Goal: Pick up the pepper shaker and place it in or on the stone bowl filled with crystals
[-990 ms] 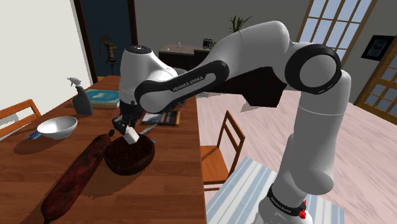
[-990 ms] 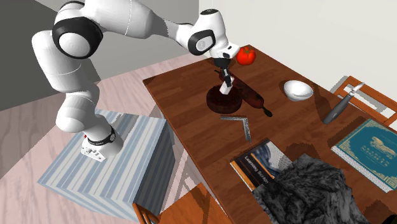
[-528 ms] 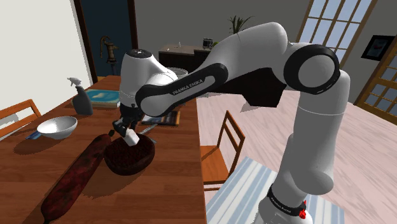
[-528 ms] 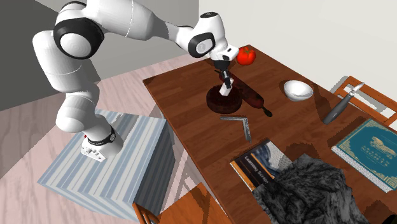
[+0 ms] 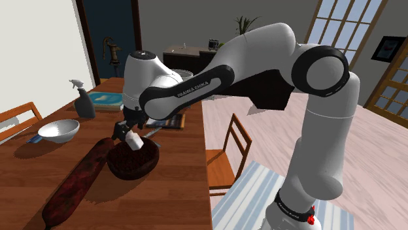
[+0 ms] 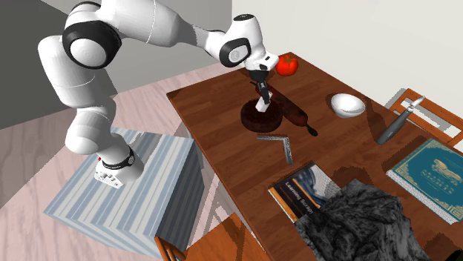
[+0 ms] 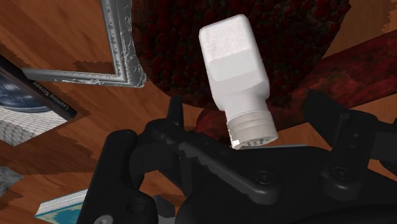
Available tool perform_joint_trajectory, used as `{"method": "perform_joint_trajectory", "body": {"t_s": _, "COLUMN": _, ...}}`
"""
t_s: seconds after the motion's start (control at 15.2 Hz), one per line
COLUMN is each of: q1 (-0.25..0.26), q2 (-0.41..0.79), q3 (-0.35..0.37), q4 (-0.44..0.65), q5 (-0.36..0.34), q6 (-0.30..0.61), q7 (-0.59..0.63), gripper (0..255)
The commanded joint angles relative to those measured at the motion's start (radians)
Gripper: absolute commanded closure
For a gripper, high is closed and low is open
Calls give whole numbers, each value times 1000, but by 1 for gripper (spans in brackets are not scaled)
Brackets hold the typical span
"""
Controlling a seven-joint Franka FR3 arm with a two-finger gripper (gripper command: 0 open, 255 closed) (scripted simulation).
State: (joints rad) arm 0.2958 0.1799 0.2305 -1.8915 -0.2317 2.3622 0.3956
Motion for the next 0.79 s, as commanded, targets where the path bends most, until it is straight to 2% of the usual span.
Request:
{"method": "perform_joint_trajectory", "body": {"t_s": 0.0, "q1": -1, "q2": -23, "q3": 3, "q4": 2, "q5": 10, "q6": -24, "q7": -7, "gripper": 0}}
{"method": "perform_joint_trajectory", "body": {"t_s": 0.2, "q1": -1, "q2": -82, "q3": 11, "q4": 17, "q5": 37, "q6": -95, "q7": -23, "gripper": 0}}
{"method": "perform_joint_trajectory", "body": {"t_s": 0.73, "q1": -1, "q2": -82, "q3": 10, "q4": 17, "q5": 37, "q6": -95, "q7": -23, "gripper": 0}}
